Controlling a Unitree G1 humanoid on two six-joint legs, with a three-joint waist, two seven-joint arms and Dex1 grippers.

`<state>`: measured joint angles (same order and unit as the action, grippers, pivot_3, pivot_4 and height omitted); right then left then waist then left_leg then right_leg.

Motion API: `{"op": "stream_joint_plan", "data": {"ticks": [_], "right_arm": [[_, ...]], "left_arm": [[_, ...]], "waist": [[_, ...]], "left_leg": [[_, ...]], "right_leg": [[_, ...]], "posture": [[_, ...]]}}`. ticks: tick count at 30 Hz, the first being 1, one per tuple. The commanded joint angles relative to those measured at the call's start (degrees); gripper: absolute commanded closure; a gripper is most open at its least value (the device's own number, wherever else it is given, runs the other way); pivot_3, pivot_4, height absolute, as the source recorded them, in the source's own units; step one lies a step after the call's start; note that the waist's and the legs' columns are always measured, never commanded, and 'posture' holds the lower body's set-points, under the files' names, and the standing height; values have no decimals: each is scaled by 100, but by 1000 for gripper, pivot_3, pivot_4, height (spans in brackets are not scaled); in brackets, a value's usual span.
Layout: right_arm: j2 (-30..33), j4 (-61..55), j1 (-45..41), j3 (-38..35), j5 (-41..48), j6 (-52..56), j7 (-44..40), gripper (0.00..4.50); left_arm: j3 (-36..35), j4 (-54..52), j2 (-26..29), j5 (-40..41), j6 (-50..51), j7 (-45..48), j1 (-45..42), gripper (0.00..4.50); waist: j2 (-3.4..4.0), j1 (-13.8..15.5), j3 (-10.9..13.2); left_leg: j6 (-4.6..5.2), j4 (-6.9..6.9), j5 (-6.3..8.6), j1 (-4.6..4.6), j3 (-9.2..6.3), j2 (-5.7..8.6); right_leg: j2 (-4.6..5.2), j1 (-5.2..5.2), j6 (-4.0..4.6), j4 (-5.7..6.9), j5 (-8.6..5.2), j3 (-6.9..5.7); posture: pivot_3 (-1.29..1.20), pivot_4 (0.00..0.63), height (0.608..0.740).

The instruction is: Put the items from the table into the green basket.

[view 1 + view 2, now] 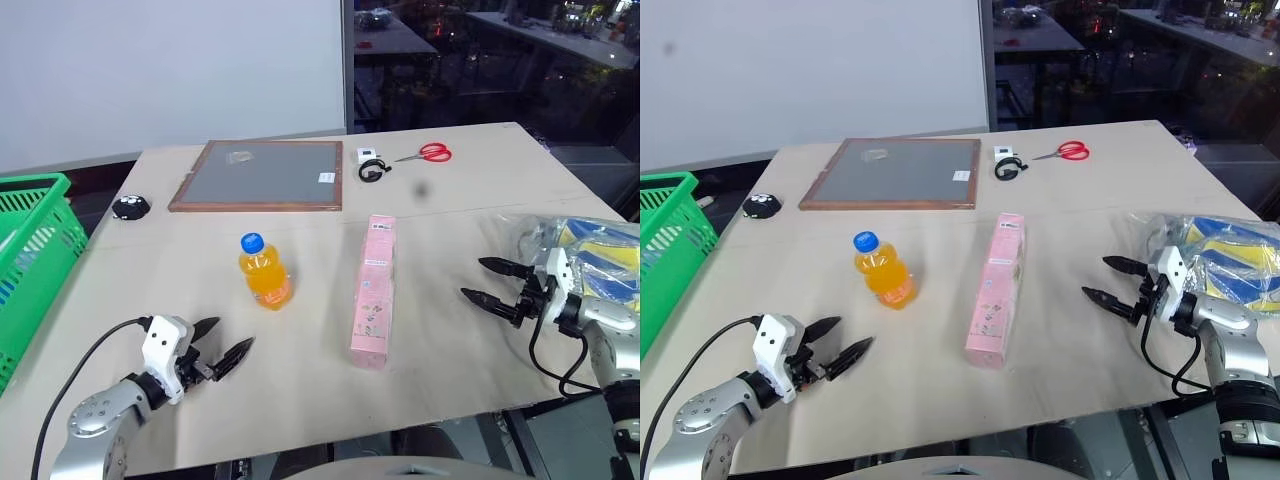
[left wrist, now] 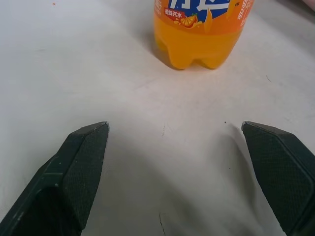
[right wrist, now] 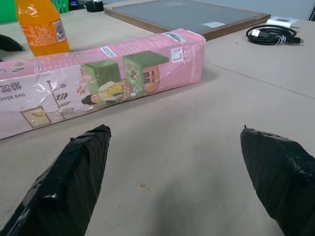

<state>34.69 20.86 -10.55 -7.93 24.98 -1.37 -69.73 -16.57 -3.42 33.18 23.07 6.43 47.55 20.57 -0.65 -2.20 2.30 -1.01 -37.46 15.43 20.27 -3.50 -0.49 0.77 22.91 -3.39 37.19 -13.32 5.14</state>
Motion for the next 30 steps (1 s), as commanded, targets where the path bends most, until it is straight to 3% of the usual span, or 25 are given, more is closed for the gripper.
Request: {"op": "stream_joint_plan", "data": {"ticks": [1, 23, 30], "right_arm": [[109, -127, -136, -154, 65, -37, -67, 18], [166, -529, -78, -166, 275, 632, -280, 18], [320, -1288, -53, -153, 842, 1275, -711, 18]], "left_arm": [[-115, -257, 29, 72, -111, 73, 58, 0], [-256, -361, 49, 634, 213, 377, 0, 0], [-92, -655, -30, 552, 258, 140, -318, 0]], "waist": [[0, 2, 0], [-1, 5, 1], [-1, 9, 2]], "left_leg": [[0, 0, 0, 0, 0, 0], [0, 2, 0, -3, 5, -1], [0, 2, 0, -2, 5, -1]], "right_leg": [[0, 0, 0, 0, 0, 0], [-2, 0, 0, -1, 0, 5], [-2, 0, 0, -1, 0, 5]], "posture": [[40, 0, 740], [38, 0, 740], [30, 0, 740]]}}
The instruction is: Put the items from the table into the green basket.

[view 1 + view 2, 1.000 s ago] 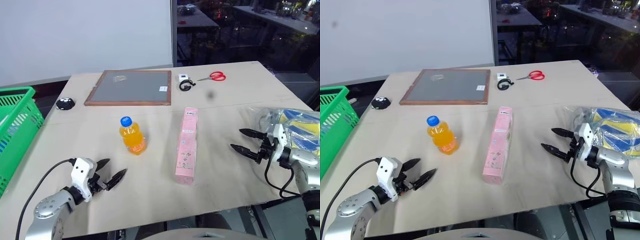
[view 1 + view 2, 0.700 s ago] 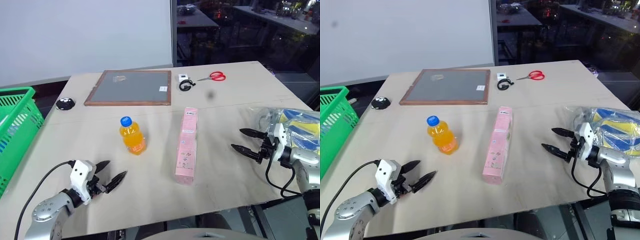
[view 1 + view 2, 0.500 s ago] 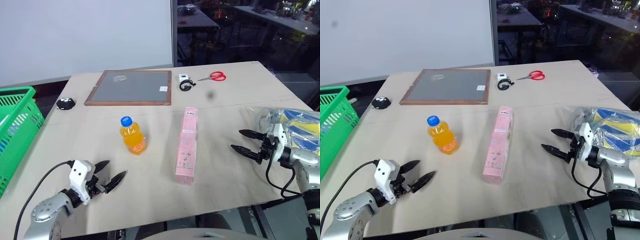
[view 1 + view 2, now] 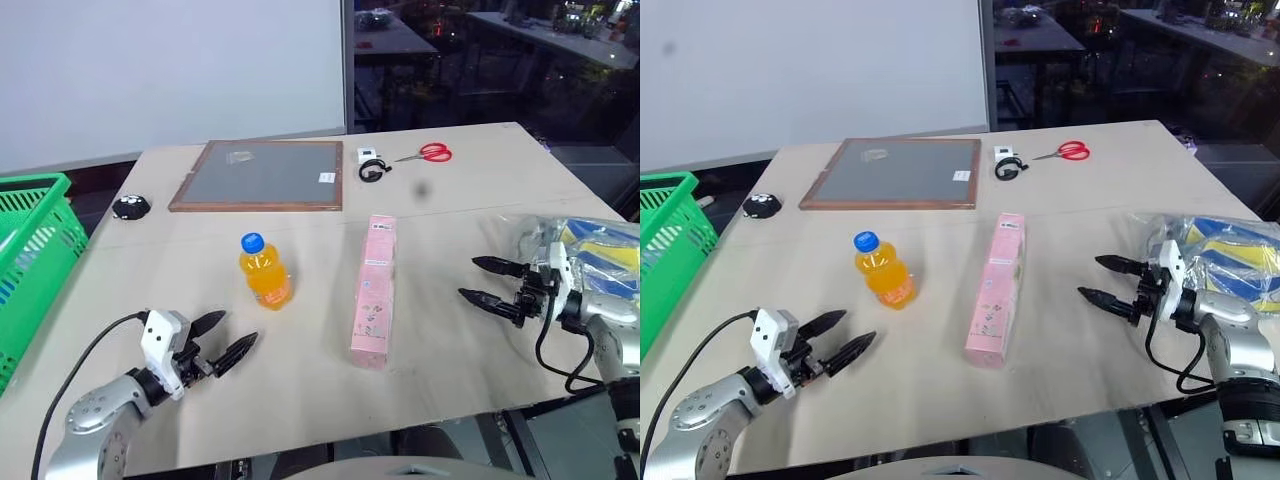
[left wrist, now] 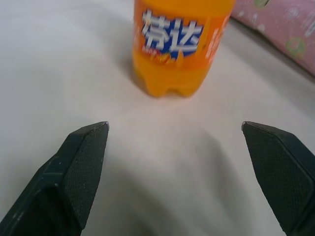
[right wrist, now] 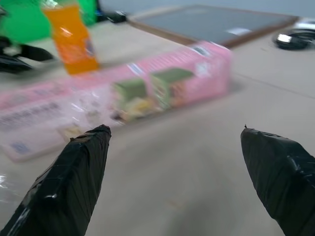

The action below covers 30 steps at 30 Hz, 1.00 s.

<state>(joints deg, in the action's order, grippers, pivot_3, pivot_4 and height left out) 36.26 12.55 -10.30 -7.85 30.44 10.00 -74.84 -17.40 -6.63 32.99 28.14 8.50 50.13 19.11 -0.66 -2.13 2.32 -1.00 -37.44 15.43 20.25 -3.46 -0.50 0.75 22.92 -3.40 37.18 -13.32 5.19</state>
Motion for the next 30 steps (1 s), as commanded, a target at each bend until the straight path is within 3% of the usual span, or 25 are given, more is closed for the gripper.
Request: {"op": "stream_joint_plan", "data": {"ticks": [1, 11, 29, 30], "right_arm": [[193, -574, -116, -190, 406, 229, -268, 18], [281, -1584, -542, -293, 1385, 1172, -404, 18], [235, -1763, -568, -256, 1309, 1246, -311, 18], [241, -1784, -562, -257, 1320, 1255, -296, 0]], "left_arm": [[20, -404, -16, 60, 136, -187, -242, 0], [470, -312, -474, -383, 67, -882, -1014, 0], [960, 977, -1377, -1207, -819, -1611, -2158, 0], [962, 991, -1400, -1208, -857, -1616, -2173, 516]], "waist": [[-1, 5, 1], [-3, 4, 1], [-7, -4, 0], [-7, -4, 0]], "left_leg": [[0, 0, 0, 0, 0, 0], [1, 3, 0, 1, -5, -1], [1, 3, 0, 3, -6, 1], [1, 3, 0, 4, -7, 1]], "right_leg": [[0, 0, 0, 0, 0, 0], [-4, -3, -1, -7, 1, 0], [-6, -7, -19, -14, 12, 1], [-7, -7, -20, -14, 13, 0]], "posture": [[30, 0, 740], [21, 0, 740], [-2, 0, 740], [-8, 0, 740]]}}
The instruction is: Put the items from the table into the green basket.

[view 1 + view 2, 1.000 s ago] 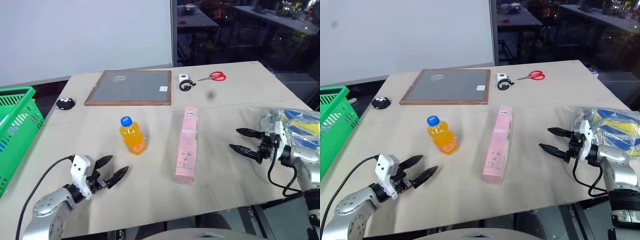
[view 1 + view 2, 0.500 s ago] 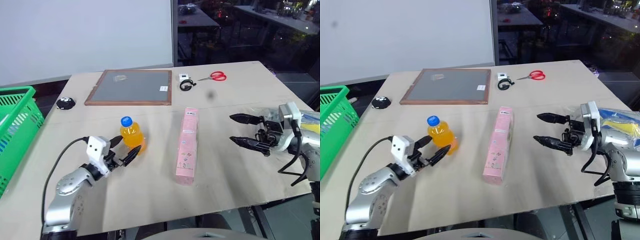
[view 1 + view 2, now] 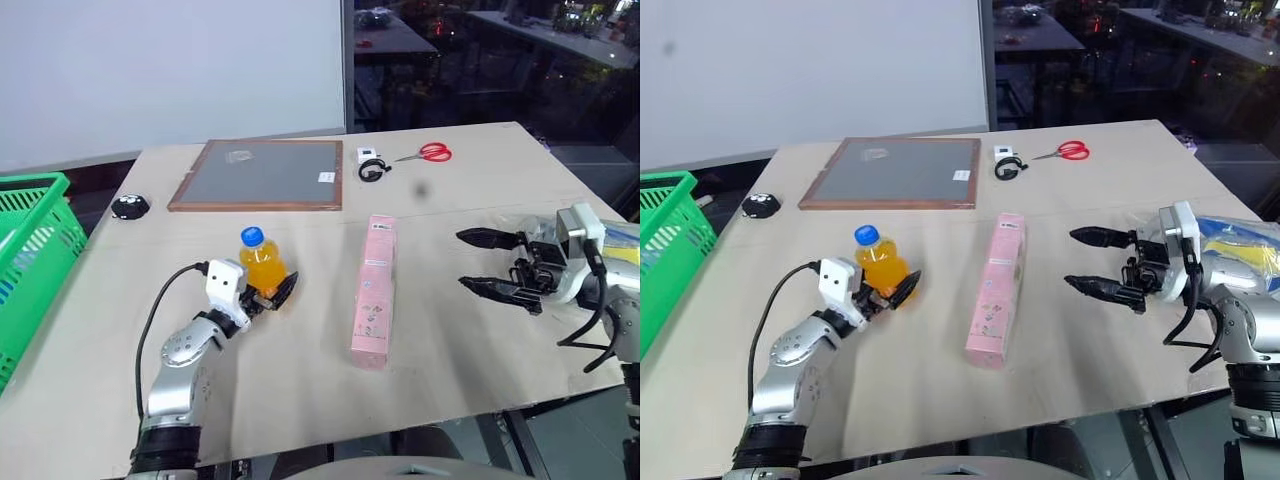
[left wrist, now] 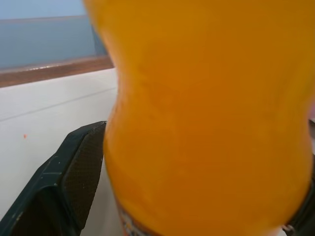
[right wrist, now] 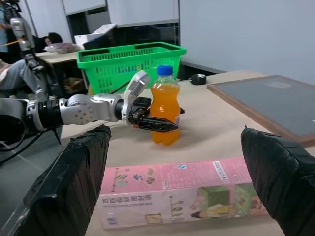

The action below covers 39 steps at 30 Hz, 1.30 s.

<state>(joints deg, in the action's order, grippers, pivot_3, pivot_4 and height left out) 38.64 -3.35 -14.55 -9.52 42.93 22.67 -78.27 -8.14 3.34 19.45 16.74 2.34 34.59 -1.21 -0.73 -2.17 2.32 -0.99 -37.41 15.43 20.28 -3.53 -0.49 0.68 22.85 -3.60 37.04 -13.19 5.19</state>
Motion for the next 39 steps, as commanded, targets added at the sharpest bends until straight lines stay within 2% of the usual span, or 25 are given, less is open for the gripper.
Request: {"op": "stream_joint_plan", "data": {"ticks": [1, 2, 3, 7, 10, 12, 15, 19, 22, 31, 33, 34, 39], "right_arm": [[10, -210, -134, -92, 73, -8, 61, 0], [16, -220, -134, -94, 78, 0, 74, 0], [21, -235, -124, -101, 85, 8, 84, 0], [-3, -250, -164, -58, 54, 3, 153, 0], [-51, -302, -230, 6, 28, 10, 220, 0], [-68, -329, -265, 3, 55, 44, 242, 0], [-92, -229, -321, 13, 40, 15, 207, 0], [-135, -107, -364, 67, -15, -62, 121, 0], [-241, -110, -473, 97, 63, -41, 105, 0], [-426, -257, -714, 91, 264, 193, 236, 0], [-441, -257, -741, 100, 269, 201, 238, 0], [-462, -266, -764, 85, 320, 236, 254, 0], [-487, -386, -807, 60, 451, 337, 310, 0]], "left_arm": [[34, 0, -59, -57, -264, -46, -151, 697], [26, -2, -65, -43, -272, -35, -166, 1203], [6, -27, -77, -23, -280, -43, -174, 1483], [-185, -121, -51, -67, -351, -300, -300, 1499], [-808, 26, 223, -246, -476, -1065, -754, 1499], [-1472, 314, 610, -359, -489, -1828, -1186, 1499], [-2448, 1030, 1588, -664, -478, -2863, -1673, 1499], [-2897, 1898, 2693, -948, -572, -3020, -1712, 1499], [-3384, 3184, 3518, -1056, -658, -3386, -1632, 1499], [-3311, 6003, 4646, -937, -1201, -3430, -1929, 1499], [-3214, 6324, 4752, -936, -1109, -3352, -1999, 472], [-3184, 6426, 4780, -922, -1081, -3361, -2039, 130], [-3049, 6629, 4780, -848, -1094, -3279, -2212, 42]], "waist": [[0, 0, 0], [0, -1, 0], [0, -2, 0], [-1, 0, 1], [-20, -2, 12], [-42, -15, 25], [-55, -62, 26], [-52, -4, 25], [-52, 53, 25], [-76, 241, 10], [-101, 293, -6], [-103, 303, -7], [-89, 298, 0]], "left_leg": [[0, 0, 0, 0, 0, 0], [0, 0, 0, 0, 0, 0], [0, 0, 0, 0, 0, 0], [0, 0, 0, 1, -1, 0], [0, 0, 0, 1, -4, -1], [0, -2, 0, 0, -11, -13], [-1, -1, 0, 0, -15, -35], [13, 16, 13, 6, -12, -40], [15, 18, 15, 27, -25, -22], [12, 15, 12, 49, -45, -11], [10, 14, 11, 46, -59, -13], [10, 12, 11, 45, -66, -13], [-2, 10, 3, 44, -68, -10]], "right_leg": [[0, 0, -2, 0, 1, 0], [0, 0, -2, 0, 1, 1], [0, 0, -2, 0, 1, 0], [0, 0, -2, -1, 1, 0], [-2, 0, -3, 0, 2, -1], [-16, 0, 3, 2, 7, -3], [-38, 5, 7, 1, 12, -4], [-38, 15, 29, -12, 23, -3], [-13, 26, 27, -15, 21, -28], [8, 40, 25, -13, 21, -68], [6, 34, 25, -11, 21, -80], [6, 28, 26, -11, 20, -87], [11, 25, 26, -8, 21, -90]], "posture": [[-8, 0, 740], [-8, 0, 740], [-5, 0, 740], [-1, 0, 740], [0, 0, 740], [13, 0, 740], [23, 0, 740], [39, 0, 740], [48, 0, 740], [55, 0, 740], [52, 0, 740], [50, 0, 740], [45, 0, 740]]}}
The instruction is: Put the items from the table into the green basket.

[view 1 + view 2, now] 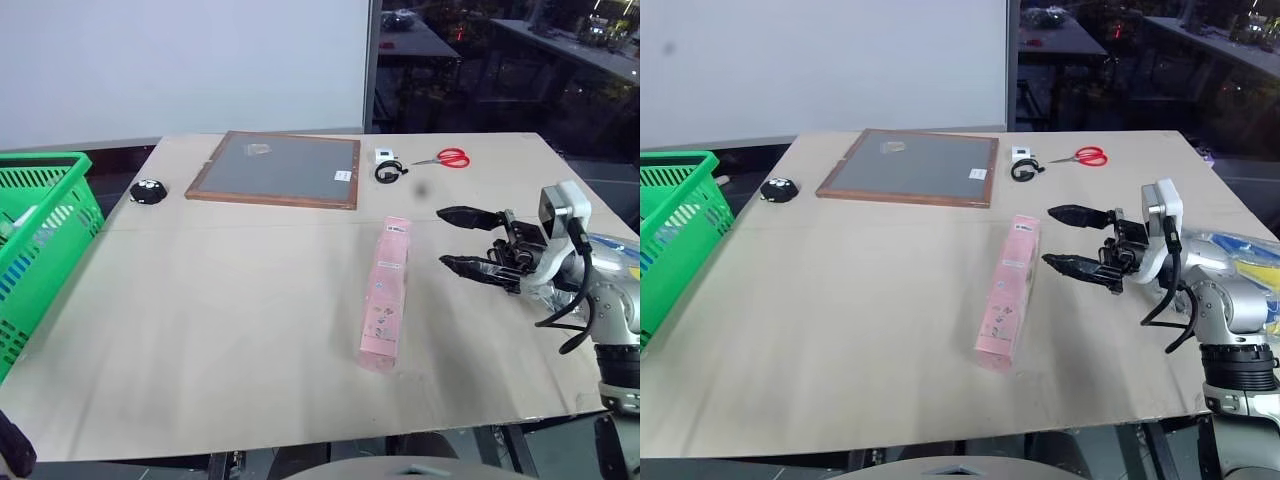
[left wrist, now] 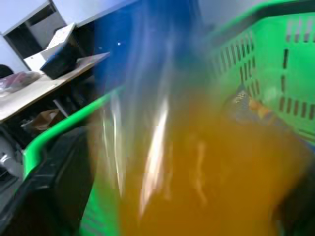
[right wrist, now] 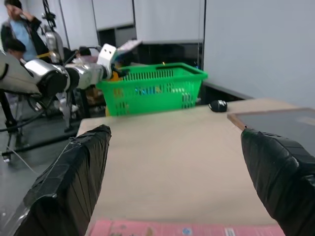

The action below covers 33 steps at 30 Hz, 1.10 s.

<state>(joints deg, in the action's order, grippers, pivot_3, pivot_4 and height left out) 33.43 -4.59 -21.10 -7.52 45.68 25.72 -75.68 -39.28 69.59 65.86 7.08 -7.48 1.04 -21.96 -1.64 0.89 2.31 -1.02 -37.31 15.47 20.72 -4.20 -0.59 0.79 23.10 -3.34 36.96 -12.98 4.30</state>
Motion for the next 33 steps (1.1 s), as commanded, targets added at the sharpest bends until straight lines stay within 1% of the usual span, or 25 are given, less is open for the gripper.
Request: {"op": "stream_joint_plan", "data": {"ticks": [1, 6, 8, 10, 12, 14, 15, 17, 20, 22, 24, 27, 30, 31, 33], "right_arm": [[31, -293, -151, -137, 182, 51, 69, 0], [56, -359, -118, -110, 145, 88, 123, 0], [96, -325, -97, -153, 138, 93, 121, 0], [134, -245, -64, -201, 91, 51, 103, 0], [161, -165, -30, -220, 33, -11, 65, 0], [178, -37, 13, -263, -27, -77, 59, 0], [186, 31, 39, -286, -59, -124, 60, 0], [212, 125, 123, -312, -130, -215, 45, 0], [279, 232, 294, -398, -274, -386, 30, 0], [348, 272, 421, -494, -348, -479, 60, 0], [440, 304, 540, -531, -452, -580, 53, 0], [623, 396, 799, -597, -647, -781, -42, 0], [770, 430, 1117, -702, -758, -966, -111, 0], [793, 402, 1250, -779, -743, -986, -90, 0], [832, 294, 1587, -904, -765, -1083, -43, 0]], "left_arm": [[82, 23, 113, 159, -103, 167, -175, 42], [123, -37, 9, 425, -164, 626, -485, 42], [255, -464, -200, 653, -209, 1405, -860, 42], [435, -1138, -569, 996, 100, 2276, -1155, 42], [703, -1965, -931, 1220, 663, 2774, -1137, 42], [1505, -3424, -1320, 1141, 1753, 2976, -723, 42], [1864, -4201, -1512, 1197, 2268, 3057, -498, 42], [2267, -5529, -1972, 1551, 3267, 2924, -236, 42], [2920, -7348, -2842, 2036, 4643, 2470, -8, 42], [3400, -8200, -3314, 2205, 5290, 2184, 56, 42], [3587, -8638, -3640, 2207, 5802, 1852, 27, 42], [3744, -9000, -4118, 2204, 6467, 1340, -87, 42], [3775, -9216, -4434, 2315, 7255, 1038, -155, 42], [3798, -9249, -4528, 2373, 7461, 1000, -180, 42], [3910, -9229, -4790, 2368, 7669, 908, -283, 42]], "waist": [[1, -12, 0], [-1, -21, -2], [-4, 3, -3], [-4, 77, -4], [-11, 123, -9], [-21, 99, -21], [-13, 82, -23], [9, 41, -25], [7, -25, -24], [7, -124, -23], [12, -217, -20], [18, -315, -21], [21, -356, -20], [34, -441, -17], [34, -466, -15]], "left_leg": [[-1, 1, -1, -1, -1, 0], [-1, 1, -1, 0, -6, -2], [-1, 1, -1, 1, -6, -1], [-5, -4, -4, 4, -11, 2], [-15, -10, -11, 2, -13, 2], [-16, -14, -11, 1, -8, 2], [-16, -15, -11, 1, -4, 4], [-13, -14, -10, 0, -1, 12], [-11, -14, -8, 6, -11, 13], [-11, -14, -8, 5, -10, 8], [-10, -13, -8, 4, -13, 9], [-10, -12, -8, -5, -12, 8], [-9, -14, -9, -13, -12, 9], [-9, -16, -9, -15, -11, 9], [-9, -24, -10, -42, -13, 16]], "right_leg": [[-1, 1, 0, 4, 0, 0], [-4, 3, 1, 9, 1, -4], [-3, 2, 1, 9, 1, -4], [-1, -1, 2, 10, 1, -11], [0, -13, 3, 10, 1, -16], [3, -16, 2, 10, 1, -14], [5, -17, 2, 9, 2, -9], [13, -19, 2, 7, 2, -1], [11, -15, 1, 11, 2, 0], [7, -11, 1, 16, 2, 1], [8, -11, 1, 21, 2, 3], [2, -11, 1, 32, 1, 9], [-9, -13, 0, 37, -1, 18], [-10, -14, -9, 38, -6, 21], [-17, -42, -22, 36, -15, 36]], "posture": [[45, 0, 740], [45, 0, 740], [50, 0, 740], [50, 0, 740], [50, 0, 740], [41, 0, 740], [41, 0, 740], [37, 0, 740], [17, 0, 740], [-4, 0, 740], [-4, 0, 740], [-22, 0, 740], [-58, 0, 740], [-76, 0, 740], [-93, 0, 740]]}}
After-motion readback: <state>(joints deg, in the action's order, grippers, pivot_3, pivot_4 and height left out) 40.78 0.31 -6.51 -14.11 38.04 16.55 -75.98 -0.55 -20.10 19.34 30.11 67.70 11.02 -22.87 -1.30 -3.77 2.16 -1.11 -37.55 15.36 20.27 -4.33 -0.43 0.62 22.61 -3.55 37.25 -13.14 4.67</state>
